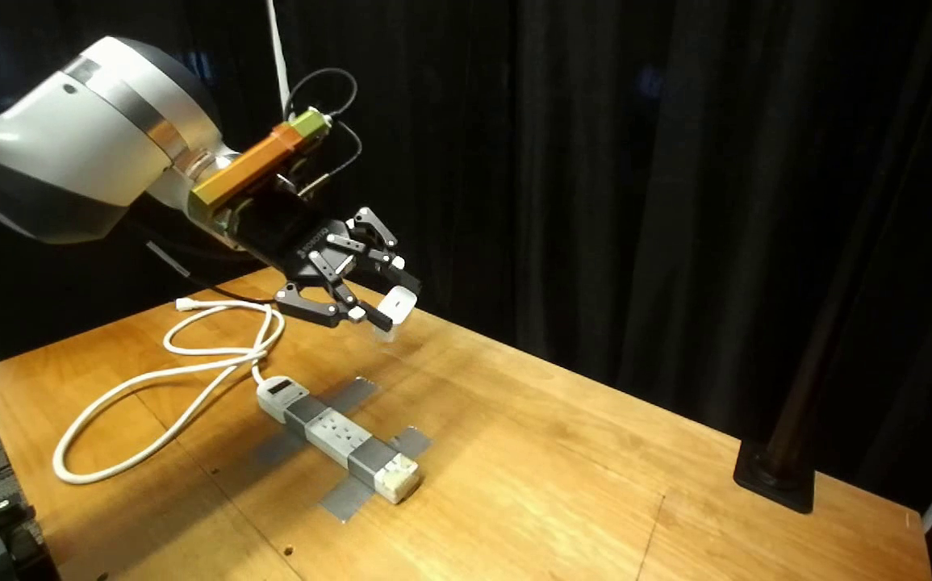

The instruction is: Put the charger head on the socket on the extension cord

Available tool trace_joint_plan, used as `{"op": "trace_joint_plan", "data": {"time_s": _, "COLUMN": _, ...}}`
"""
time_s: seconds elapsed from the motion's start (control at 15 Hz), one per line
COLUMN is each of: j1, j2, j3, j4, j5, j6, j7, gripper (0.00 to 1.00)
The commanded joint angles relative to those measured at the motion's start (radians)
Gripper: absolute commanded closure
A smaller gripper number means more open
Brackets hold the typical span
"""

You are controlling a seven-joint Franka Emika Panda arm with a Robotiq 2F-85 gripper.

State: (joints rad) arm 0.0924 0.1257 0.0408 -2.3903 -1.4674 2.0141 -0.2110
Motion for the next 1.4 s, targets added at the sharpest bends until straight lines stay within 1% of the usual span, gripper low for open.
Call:
{"op": "trace_joint_plan", "data": {"time_s": 0.0, "j1": 0.047, "j2": 0.040, "j3": 0.055, "j4": 0.013, "j5": -0.099, "j6": -0.190, "j7": 0.125, "gripper": 0.77}}
{"op": "trace_joint_plan", "data": {"time_s": 0.27, "j1": 0.103, "j2": 0.126, "j3": 0.108, "j4": 0.017, "j5": -0.161, "j6": -0.421, "j7": 0.260, "gripper": 0.77}}
{"op": "trace_joint_plan", "data": {"time_s": 0.47, "j1": 0.141, "j2": 0.198, "j3": 0.131, "j4": 0.018, "j5": -0.203, "j6": -0.594, "j7": 0.312, "gripper": 0.77}}
{"op": "trace_joint_plan", "data": {"time_s": 0.6, "j1": 0.161, "j2": 0.248, "j3": 0.143, "j4": 0.027, "j5": -0.205, "j6": -0.700, "j7": 0.343, "gripper": 0.77}}
{"op": "trace_joint_plan", "data": {"time_s": 0.67, "j1": 0.128, "j2": 0.202, "j3": 0.152, "j4": 0.003, "j5": -0.181, "j6": -0.610, "j7": 0.310, "gripper": 0.52}}
{"op": "trace_joint_plan", "data": {"time_s": 0.8, "j1": 0.141, "j2": 0.236, "j3": 0.161, "j4": 0.005, "j5": -0.183, "j6": -0.663, "j7": 0.334, "gripper": 0.52}}
{"op": "trace_joint_plan", "data": {"time_s": 1.0, "j1": 0.143, "j2": 0.247, "j3": 0.161, "j4": 0.013, "j5": -0.184, "j6": -0.673, "j7": 0.340, "gripper": 0.52}}
{"op": "trace_joint_plan", "data": {"time_s": 1.07, "j1": 0.143, "j2": 0.247, "j3": 0.161, "j4": 0.015, "j5": -0.184, "j6": -0.674, "j7": 0.340, "gripper": 0.77}}
{"op": "trace_joint_plan", "data": {"time_s": 1.13, "j1": 0.135, "j2": 0.243, "j3": 0.155, "j4": 0.019, "j5": -0.141, "j6": -0.699, "j7": 0.304, "gripper": 0.77}}
{"op": "trace_joint_plan", "data": {"time_s": 1.27, "j1": 0.125, "j2": 0.263, "j3": 0.156, "j4": 0.035, "j5": -0.110, "j6": -0.680, "j7": 0.208, "gripper": 0.77}}
{"op": "trace_joint_plan", "data": {"time_s": 1.33, "j1": 0.115, "j2": 0.269, "j3": 0.159, "j4": 0.040, "j5": -0.109, "j6": -0.650, "j7": 0.167, "gripper": 0.77}}
